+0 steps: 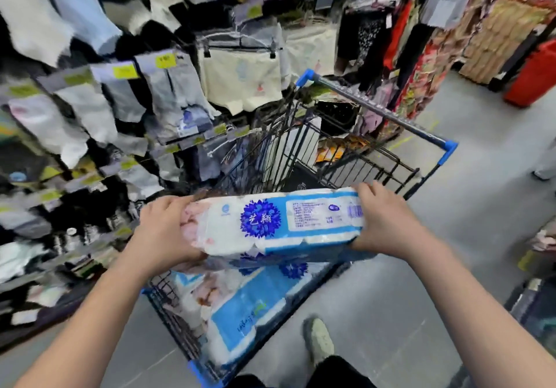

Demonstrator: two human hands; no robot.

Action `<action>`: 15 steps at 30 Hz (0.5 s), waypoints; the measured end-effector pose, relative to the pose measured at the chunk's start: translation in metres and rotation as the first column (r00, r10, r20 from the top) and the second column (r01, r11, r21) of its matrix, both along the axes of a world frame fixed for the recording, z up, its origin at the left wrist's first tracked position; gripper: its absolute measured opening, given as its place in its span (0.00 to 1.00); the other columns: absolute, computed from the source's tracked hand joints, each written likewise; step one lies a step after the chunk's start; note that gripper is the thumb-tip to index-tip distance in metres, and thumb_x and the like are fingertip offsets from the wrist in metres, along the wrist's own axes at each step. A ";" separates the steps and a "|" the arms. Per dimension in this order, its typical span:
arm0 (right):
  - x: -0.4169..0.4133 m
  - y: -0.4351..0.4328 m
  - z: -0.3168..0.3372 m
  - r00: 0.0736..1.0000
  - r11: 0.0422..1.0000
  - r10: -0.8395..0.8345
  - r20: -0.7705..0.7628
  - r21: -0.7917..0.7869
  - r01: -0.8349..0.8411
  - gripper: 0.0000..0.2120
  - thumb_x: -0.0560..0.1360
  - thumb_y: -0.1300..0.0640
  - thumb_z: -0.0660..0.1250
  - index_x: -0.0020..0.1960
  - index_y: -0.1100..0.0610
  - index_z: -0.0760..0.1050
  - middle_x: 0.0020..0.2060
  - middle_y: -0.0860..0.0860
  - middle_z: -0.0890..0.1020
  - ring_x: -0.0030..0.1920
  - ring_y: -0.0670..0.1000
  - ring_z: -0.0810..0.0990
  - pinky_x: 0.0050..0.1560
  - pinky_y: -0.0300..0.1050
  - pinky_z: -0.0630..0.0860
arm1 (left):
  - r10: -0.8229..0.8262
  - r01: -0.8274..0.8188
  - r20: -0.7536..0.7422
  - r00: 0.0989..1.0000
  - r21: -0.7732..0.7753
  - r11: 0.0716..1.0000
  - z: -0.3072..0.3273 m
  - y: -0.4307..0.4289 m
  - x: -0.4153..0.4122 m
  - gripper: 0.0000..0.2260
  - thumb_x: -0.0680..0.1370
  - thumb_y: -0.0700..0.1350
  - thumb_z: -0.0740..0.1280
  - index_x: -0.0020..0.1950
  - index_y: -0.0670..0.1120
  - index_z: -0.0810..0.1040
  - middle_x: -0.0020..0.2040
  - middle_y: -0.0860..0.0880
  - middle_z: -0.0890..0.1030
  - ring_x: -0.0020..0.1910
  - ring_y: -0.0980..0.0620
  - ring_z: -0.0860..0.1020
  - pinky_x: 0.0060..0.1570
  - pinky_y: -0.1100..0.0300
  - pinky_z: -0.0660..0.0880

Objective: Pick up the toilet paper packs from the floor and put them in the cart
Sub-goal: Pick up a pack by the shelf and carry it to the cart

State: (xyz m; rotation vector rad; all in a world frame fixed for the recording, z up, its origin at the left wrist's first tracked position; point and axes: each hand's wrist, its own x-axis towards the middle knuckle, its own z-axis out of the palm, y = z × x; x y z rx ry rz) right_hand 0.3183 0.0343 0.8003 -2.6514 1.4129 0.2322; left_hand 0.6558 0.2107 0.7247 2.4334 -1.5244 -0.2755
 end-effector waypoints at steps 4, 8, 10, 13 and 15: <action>0.034 -0.064 -0.021 0.982 0.981 0.189 0.002 -0.035 -0.189 0.54 0.59 0.34 0.75 0.77 0.54 0.58 0.68 0.54 0.68 0.65 0.58 0.73 0.65 0.53 0.73 | 0.183 -0.183 -0.001 0.983 0.018 0.983 -0.017 -0.005 -0.002 0.51 0.53 0.69 0.68 0.73 0.48 0.69 0.67 0.45 0.72 0.69 0.42 0.67 0.69 0.47 0.62; 0.063 -0.119 -0.047 0.931 0.931 0.363 0.019 -0.034 -0.363 0.52 0.61 0.33 0.73 0.76 0.57 0.59 0.69 0.56 0.68 0.66 0.59 0.72 0.65 0.53 0.72 | 0.343 -0.347 0.057 0.937 0.063 0.936 -0.041 -0.009 -0.012 0.49 0.55 0.72 0.66 0.72 0.49 0.71 0.68 0.46 0.72 0.69 0.41 0.67 0.68 0.47 0.62; 0.073 -0.140 -0.063 0.900 0.900 0.435 0.025 -0.017 -0.435 0.50 0.61 0.33 0.73 0.75 0.57 0.62 0.67 0.56 0.69 0.65 0.59 0.73 0.63 0.53 0.72 | 0.385 -0.396 0.106 0.917 0.112 0.912 -0.057 -0.009 -0.018 0.49 0.56 0.75 0.64 0.72 0.51 0.72 0.69 0.48 0.73 0.68 0.42 0.67 0.68 0.47 0.62; 0.086 -0.162 -0.090 0.868 0.868 0.496 0.026 0.026 -0.497 0.52 0.59 0.32 0.75 0.74 0.56 0.62 0.66 0.55 0.70 0.64 0.59 0.73 0.61 0.54 0.73 | 0.484 -0.491 0.081 0.871 0.167 0.855 -0.074 -0.008 -0.033 0.52 0.54 0.76 0.64 0.74 0.52 0.68 0.71 0.50 0.70 0.71 0.44 0.65 0.70 0.47 0.61; 0.096 -0.170 -0.106 0.848 0.845 0.530 0.021 0.064 -0.531 0.54 0.58 0.32 0.74 0.76 0.56 0.60 0.67 0.55 0.69 0.65 0.60 0.73 0.63 0.55 0.74 | 0.555 -0.548 0.028 0.831 0.208 0.810 -0.077 -0.008 -0.047 0.55 0.52 0.74 0.66 0.76 0.51 0.65 0.72 0.51 0.68 0.73 0.45 0.62 0.72 0.46 0.61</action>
